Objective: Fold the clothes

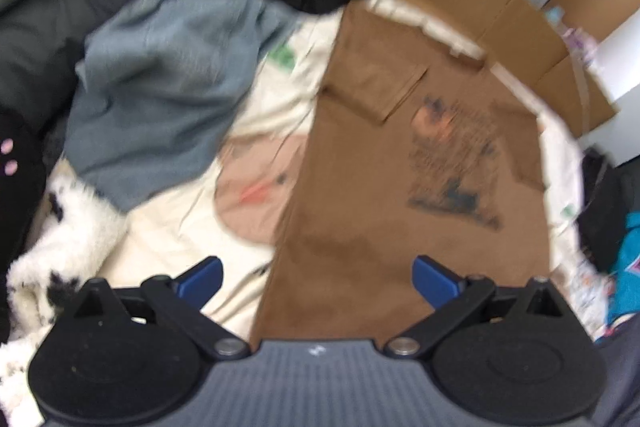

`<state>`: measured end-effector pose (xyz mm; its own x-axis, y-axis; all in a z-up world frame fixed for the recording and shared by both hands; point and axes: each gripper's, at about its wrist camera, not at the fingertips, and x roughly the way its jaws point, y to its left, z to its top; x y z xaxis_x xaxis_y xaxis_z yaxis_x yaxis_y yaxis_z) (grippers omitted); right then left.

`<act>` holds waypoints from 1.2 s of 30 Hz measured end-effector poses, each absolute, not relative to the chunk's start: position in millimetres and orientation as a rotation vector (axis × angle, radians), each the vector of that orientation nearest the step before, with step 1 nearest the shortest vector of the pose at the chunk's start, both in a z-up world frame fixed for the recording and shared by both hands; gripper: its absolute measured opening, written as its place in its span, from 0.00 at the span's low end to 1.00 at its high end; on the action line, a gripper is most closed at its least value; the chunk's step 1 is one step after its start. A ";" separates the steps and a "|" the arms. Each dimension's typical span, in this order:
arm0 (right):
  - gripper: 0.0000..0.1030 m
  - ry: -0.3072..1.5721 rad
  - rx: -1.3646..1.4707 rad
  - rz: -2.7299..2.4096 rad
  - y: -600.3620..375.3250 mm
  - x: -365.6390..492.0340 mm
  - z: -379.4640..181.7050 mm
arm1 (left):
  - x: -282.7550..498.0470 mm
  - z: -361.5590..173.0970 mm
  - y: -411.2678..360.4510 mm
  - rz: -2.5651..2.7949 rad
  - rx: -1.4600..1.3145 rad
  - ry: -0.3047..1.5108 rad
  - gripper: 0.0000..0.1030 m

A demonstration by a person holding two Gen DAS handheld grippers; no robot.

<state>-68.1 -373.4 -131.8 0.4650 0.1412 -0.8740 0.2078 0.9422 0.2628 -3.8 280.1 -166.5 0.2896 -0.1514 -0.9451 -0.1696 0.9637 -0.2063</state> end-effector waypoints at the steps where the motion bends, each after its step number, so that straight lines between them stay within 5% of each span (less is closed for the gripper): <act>1: 0.99 1.100 0.352 -0.046 -373.9 -68.5 -138.2 | -2.6 -176.8 281.2 0.000 -0.308 1.305 0.94; 14: 0.91 1.226 0.350 -0.123 -393.3 -78.4 -228.3 | -5.3 -275.6 295.1 0.044 -0.369 1.523 0.54; 24: 0.88 1.270 0.340 -0.152 -399.8 -81.6 -254.7 | -10.0 -330.3 298.7 0.100 -0.343 1.646 0.46; 31: 0.88 1.282 0.335 -0.157 -397.7 -78.0 -260.7 | -13.4 -350.8 289.0 0.101 -0.276 1.700 0.27; 36: 0.88 1.285 0.330 -0.150 -394.3 -73.3 -262.8 | -15.0 -356.7 285.6 0.109 -0.238 1.715 0.27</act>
